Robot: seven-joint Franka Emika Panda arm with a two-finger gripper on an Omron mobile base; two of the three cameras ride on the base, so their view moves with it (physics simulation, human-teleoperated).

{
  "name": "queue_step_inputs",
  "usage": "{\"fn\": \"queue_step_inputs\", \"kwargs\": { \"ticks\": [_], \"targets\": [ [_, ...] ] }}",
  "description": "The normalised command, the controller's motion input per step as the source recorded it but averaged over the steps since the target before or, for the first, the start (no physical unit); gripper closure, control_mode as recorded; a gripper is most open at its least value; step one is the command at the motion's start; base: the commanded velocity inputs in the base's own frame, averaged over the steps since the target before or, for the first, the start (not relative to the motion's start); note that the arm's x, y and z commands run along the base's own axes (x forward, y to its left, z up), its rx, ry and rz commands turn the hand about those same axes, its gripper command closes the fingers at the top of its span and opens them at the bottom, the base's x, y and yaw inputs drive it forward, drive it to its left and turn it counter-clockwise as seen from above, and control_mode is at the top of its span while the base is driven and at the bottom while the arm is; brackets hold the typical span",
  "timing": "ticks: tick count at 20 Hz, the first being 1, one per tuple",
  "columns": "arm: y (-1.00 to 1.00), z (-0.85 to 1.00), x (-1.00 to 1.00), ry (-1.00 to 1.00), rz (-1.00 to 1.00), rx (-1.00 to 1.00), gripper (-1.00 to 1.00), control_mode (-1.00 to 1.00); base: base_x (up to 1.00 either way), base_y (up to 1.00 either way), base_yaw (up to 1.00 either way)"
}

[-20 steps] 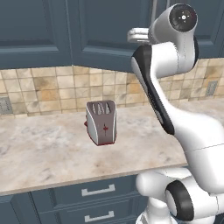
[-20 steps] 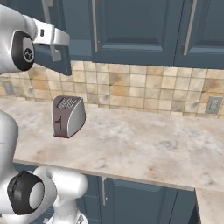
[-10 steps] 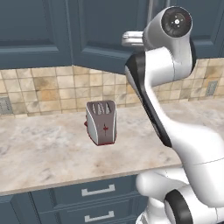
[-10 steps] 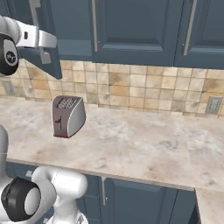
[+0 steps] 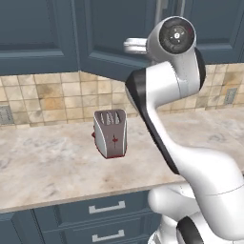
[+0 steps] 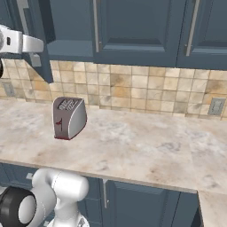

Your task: Open the cabinet, pick the kettle from the cabinet, and place it in the sink.

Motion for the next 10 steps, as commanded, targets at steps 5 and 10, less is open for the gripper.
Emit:
{"fn": "queue_step_inputs", "kwargs": {
  "ticks": [5,10],
  "targets": [
    [0.16,-0.04,-0.20,-0.01,-0.05,0.00,-1.00,-1.00,0.00,0.00,0.00],
    [-0.06,-0.04,-0.27,0.00,-0.04,0.00,-1.00,-1.00,0.00,0.00,0.00]
  ]
}}
